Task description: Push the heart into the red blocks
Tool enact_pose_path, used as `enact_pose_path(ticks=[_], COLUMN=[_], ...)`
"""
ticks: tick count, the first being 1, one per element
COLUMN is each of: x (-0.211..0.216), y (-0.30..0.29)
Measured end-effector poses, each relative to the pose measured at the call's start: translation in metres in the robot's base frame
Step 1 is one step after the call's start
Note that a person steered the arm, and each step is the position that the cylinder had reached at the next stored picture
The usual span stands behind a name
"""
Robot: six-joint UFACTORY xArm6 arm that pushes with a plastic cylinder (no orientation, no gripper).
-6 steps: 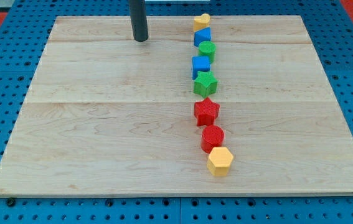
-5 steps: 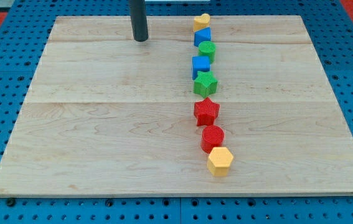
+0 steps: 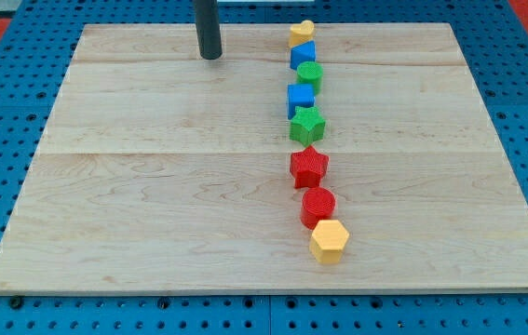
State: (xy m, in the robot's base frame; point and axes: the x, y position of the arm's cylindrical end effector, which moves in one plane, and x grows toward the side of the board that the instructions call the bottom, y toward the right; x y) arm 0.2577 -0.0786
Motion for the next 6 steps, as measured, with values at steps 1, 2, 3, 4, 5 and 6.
enact_pose_path(ticks=[1, 2, 3, 4, 5, 6], x=[0.011, 0.087, 0.14, 0.077, 0.0, -0.045], y=[0.003, 0.012, -0.003, -0.006, -0.006, 0.04])
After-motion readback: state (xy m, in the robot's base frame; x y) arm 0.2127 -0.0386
